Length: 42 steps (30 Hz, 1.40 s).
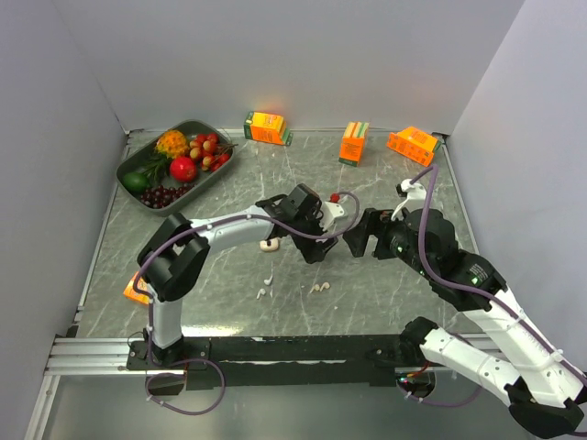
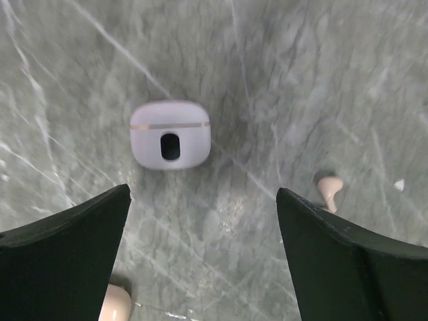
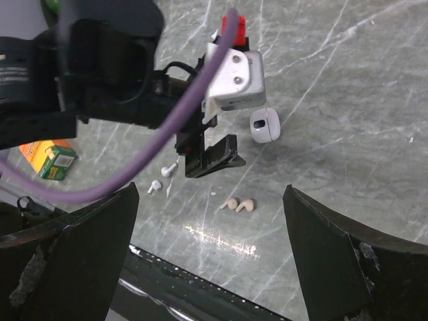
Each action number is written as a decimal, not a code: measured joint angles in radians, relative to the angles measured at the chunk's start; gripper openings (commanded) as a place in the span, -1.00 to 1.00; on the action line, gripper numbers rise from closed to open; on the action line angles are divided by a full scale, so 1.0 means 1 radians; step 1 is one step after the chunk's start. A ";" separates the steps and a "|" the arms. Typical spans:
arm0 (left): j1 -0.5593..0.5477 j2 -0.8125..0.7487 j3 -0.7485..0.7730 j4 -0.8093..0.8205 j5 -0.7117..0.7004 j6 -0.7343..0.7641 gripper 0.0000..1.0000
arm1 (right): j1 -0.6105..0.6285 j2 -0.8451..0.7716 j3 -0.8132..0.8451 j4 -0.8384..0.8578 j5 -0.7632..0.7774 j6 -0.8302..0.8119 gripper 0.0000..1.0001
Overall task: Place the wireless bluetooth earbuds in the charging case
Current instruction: Pick up the charging case at the center of the board.
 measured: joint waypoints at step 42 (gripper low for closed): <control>0.039 0.207 0.152 -0.074 0.049 0.079 0.80 | 0.000 -0.012 0.015 -0.069 0.031 0.008 0.94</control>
